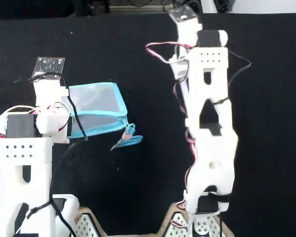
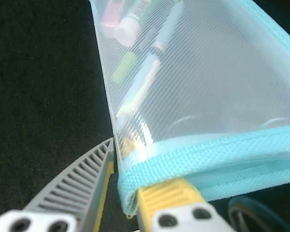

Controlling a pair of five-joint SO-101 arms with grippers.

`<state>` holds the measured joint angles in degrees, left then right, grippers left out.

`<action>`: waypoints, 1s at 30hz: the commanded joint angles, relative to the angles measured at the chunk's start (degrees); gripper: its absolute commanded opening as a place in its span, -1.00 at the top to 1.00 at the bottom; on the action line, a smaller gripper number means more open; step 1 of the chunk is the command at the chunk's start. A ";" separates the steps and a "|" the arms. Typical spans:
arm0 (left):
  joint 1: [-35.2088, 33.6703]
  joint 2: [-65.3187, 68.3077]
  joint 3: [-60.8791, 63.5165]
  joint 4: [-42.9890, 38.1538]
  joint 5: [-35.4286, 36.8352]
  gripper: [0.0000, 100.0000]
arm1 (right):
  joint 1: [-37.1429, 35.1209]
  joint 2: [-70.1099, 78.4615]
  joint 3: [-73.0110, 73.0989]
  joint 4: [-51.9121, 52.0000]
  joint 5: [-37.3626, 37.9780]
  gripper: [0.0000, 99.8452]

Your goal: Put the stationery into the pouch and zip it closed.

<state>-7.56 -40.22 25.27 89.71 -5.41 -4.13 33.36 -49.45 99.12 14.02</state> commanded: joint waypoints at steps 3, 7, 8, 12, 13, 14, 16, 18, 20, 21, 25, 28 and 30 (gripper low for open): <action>0.66 0.44 0.92 0.09 0.26 0.94 | -6.59 -25.10 19.65 -1.58 -0.70 0.98; 0.66 0.44 0.92 0.18 0.35 0.94 | -9.49 -40.57 33.10 -5.45 -0.44 0.98; 0.66 0.44 0.92 0.18 0.35 0.94 | -10.29 -44.70 35.91 -6.15 -0.44 0.98; 0.66 0.44 0.92 0.18 0.44 0.94 | -15.56 -61.14 44.97 -9.41 -0.62 0.98; 0.66 0.44 0.92 0.18 0.44 0.94 | -17.41 -65.27 47.25 -10.73 -0.79 0.98; 0.66 0.44 0.92 0.26 0.44 0.94 | -19.34 -69.32 49.71 -12.31 -0.79 0.98; 0.66 0.44 0.92 0.35 0.44 0.94 | -23.82 -77.67 54.90 -16.00 -0.79 0.98; 0.66 0.44 0.92 0.35 0.44 0.94 | -28.66 -85.58 59.56 -19.78 -0.88 0.98; 0.66 0.44 0.92 0.35 0.44 0.94 | -32.70 -93.05 64.04 -24.26 -0.88 0.98; 0.66 0.44 0.92 0.35 0.44 0.94 | -34.29 -96.40 66.33 -26.73 -0.88 0.98; 0.66 0.44 0.92 0.35 0.44 0.94 | -40.35 -107.82 77.58 -38.59 -0.88 0.98; 0.66 0.44 0.92 0.35 0.44 0.94 | -44.84 -114.68 86.02 -48.26 -0.88 0.98; 0.66 0.44 0.92 0.35 0.44 0.94 | -47.21 -118.29 90.77 -53.89 -0.88 0.98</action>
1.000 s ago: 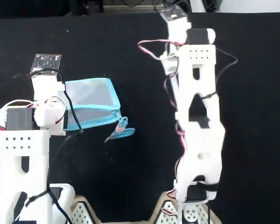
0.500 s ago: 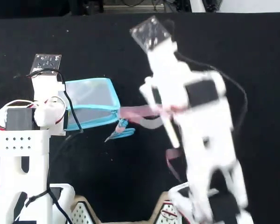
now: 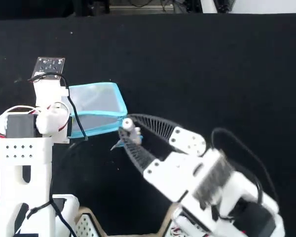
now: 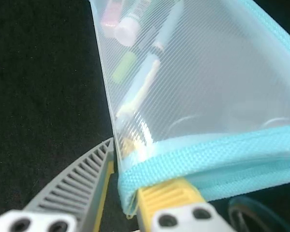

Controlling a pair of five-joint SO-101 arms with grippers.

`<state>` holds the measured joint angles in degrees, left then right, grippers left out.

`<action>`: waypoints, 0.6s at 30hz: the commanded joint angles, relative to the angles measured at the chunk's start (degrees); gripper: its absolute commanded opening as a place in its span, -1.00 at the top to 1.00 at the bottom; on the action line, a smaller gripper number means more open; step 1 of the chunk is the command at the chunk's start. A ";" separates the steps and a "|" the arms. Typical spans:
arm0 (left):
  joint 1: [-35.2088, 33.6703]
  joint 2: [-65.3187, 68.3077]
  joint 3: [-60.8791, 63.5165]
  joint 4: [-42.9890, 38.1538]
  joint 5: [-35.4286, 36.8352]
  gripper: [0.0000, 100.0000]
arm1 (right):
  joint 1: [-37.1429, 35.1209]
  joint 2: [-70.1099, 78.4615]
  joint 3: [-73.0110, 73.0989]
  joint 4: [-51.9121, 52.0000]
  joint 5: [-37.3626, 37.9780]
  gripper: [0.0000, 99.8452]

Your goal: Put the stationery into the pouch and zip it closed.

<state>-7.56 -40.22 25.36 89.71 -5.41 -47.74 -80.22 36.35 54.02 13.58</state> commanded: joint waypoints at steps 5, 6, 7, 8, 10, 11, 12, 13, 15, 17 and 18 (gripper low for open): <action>0.66 0.44 0.84 0.44 0.44 0.94 | -7.82 -11.38 17.54 -22.24 -0.35 0.98; 0.66 0.44 0.84 0.44 0.44 0.94 | -7.91 -12.44 20.35 -25.23 -0.18 0.98; 0.66 0.44 0.84 0.44 0.44 0.94 | -7.91 -13.32 23.16 -28.48 -0.09 0.98; 0.66 0.44 0.84 0.44 0.44 0.94 | -7.91 -13.93 25.80 -31.47 0.00 0.98; 0.66 0.44 0.84 0.44 0.44 0.94 | -7.82 -14.90 30.99 -37.10 0.00 0.98; 0.66 0.44 0.84 0.44 0.44 0.94 | -7.74 -15.16 33.45 -39.65 0.09 0.98; 0.66 0.44 0.84 0.44 0.44 0.94 | -7.65 -15.25 35.82 -42.37 0.09 0.98; 0.66 0.44 0.84 0.44 0.44 0.94 | -7.03 -15.25 38.11 -45.10 0.09 0.98; 0.66 0.44 0.84 0.44 0.44 0.94 | -5.01 -15.25 42.42 -50.81 0.09 0.98; 0.66 0.44 0.84 0.44 0.44 0.94 | -2.20 -15.25 46.81 -57.49 0.09 0.98; 0.66 0.44 0.84 0.44 0.44 0.94 | -0.70 -15.25 49.01 -60.84 0.09 0.98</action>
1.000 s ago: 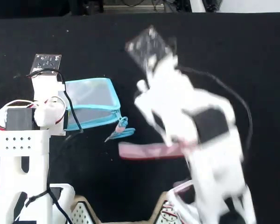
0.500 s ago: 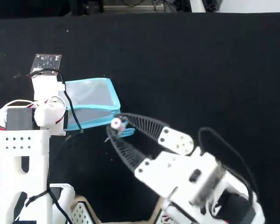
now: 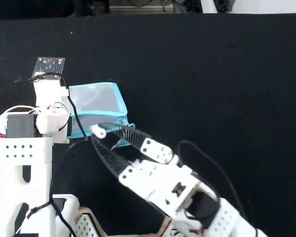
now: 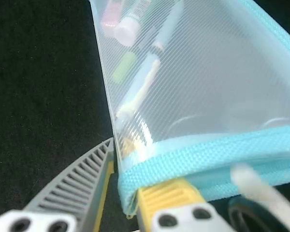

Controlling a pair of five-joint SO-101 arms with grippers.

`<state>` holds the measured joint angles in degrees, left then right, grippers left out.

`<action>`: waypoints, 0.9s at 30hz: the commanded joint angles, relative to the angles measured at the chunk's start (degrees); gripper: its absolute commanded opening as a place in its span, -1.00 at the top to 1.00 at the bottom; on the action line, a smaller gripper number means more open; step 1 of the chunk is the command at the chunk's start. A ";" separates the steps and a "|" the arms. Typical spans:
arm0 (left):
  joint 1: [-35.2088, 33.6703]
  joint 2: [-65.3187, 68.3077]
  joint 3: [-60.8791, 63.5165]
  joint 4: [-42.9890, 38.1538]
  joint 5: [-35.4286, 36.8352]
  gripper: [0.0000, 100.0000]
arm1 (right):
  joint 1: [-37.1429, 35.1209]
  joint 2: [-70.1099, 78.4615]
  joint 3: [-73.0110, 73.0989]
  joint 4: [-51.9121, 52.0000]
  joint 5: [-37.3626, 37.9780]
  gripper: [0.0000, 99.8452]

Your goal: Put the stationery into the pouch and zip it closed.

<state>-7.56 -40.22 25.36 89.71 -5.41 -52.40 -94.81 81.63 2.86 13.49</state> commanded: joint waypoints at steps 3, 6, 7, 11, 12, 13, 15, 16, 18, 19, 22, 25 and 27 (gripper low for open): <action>0.66 0.44 0.84 0.44 0.44 0.94 | 7.03 -0.66 10.07 -16.44 0.18 0.98; 0.66 0.44 0.84 0.44 0.44 0.94 | 7.56 -0.66 14.02 -16.88 0.18 0.98; 0.66 0.44 0.84 0.35 0.44 0.94 | 7.56 -0.66 14.90 -16.88 0.18 0.98; 0.66 0.44 0.84 0.35 0.44 0.94 | 7.38 -0.57 13.85 -10.64 0.18 0.97; 0.66 0.44 0.84 0.35 0.44 0.94 | 6.95 -0.57 12.09 -6.33 0.09 0.94; 0.66 0.44 0.84 0.35 0.44 0.94 | 6.15 -0.57 9.98 -1.67 0.09 0.89; 0.66 0.44 0.84 0.35 0.44 0.94 | 4.22 -0.57 5.14 8.26 -0.35 0.72; 0.66 0.44 0.84 0.35 0.44 0.94 | 3.16 -0.57 2.77 12.57 -0.35 0.65; 0.66 0.44 0.84 0.35 0.44 0.94 | 1.49 -0.57 -1.63 19.34 -0.35 0.59; 0.66 0.44 0.84 0.35 0.44 0.94 | 0.88 -0.57 -3.56 21.98 -0.35 0.59; 0.66 0.70 0.84 0.26 0.44 0.94 | 0.35 -0.57 -8.66 26.55 -0.35 0.65; 0.66 0.88 0.84 0.26 0.44 0.94 | 0.70 -0.92 -13.41 29.63 0.00 0.72; 0.57 0.88 0.84 0.26 0.44 0.94 | 0.70 -1.19 -16.22 32.26 0.00 0.78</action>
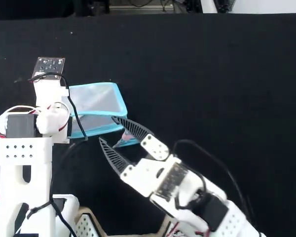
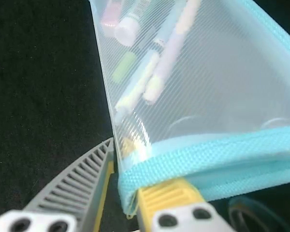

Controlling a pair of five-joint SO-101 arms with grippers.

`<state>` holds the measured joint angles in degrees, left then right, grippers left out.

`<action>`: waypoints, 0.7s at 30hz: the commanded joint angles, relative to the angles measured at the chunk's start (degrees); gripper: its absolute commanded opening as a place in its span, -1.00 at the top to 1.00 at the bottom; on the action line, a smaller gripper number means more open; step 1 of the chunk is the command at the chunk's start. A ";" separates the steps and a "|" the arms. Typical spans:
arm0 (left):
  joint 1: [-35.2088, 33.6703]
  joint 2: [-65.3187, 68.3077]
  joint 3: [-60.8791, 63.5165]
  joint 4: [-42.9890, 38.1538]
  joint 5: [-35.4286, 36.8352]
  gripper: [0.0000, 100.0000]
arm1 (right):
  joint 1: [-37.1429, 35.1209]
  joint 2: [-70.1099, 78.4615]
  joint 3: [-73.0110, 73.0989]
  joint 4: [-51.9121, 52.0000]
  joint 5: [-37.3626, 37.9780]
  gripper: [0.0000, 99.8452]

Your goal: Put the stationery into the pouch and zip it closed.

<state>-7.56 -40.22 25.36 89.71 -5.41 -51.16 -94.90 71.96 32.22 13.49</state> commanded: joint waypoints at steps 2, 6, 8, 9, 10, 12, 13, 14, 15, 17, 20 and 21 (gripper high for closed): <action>0.48 0.88 0.84 0.26 0.44 0.94 | 0.70 -1.10 -8.22 5.27 0.09 0.82; 0.40 0.88 0.84 0.26 0.44 0.94 | 8.00 -0.57 -7.08 9.76 -0.26 0.81; 0.31 0.88 0.84 0.26 0.44 0.94 | 11.08 -0.57 -5.23 12.04 -0.35 0.72; 0.31 0.88 0.84 0.26 0.44 0.94 | 11.69 -0.57 -4.26 13.27 -0.35 0.66; 0.31 0.88 0.84 0.26 0.44 0.94 | 11.78 -0.57 -3.30 14.59 -0.35 0.60; 0.31 0.88 0.84 0.18 0.44 0.94 | 11.78 -0.57 -1.19 16.70 -0.35 0.53; 0.31 0.88 0.84 0.18 0.44 0.94 | 11.78 -0.57 0.04 16.97 -0.35 0.53; 0.31 0.88 0.84 0.26 0.44 0.94 | 11.87 -0.57 1.54 16.88 -0.35 0.54; 0.31 0.79 0.84 0.35 0.44 0.94 | 12.04 -0.57 2.95 16.88 -0.35 0.56; 0.31 0.70 0.84 0.35 0.44 0.94 | 12.22 -0.66 5.49 16.88 -0.26 0.59; 0.31 0.70 0.92 0.35 0.44 0.94 | 12.22 -0.66 7.16 16.70 -0.09 0.59; 0.31 0.70 0.92 0.35 0.44 0.94 | 12.13 -0.66 7.34 16.26 -0.09 0.59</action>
<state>-7.56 -40.22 25.45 89.71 -5.41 -40.44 -94.99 79.43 49.01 13.49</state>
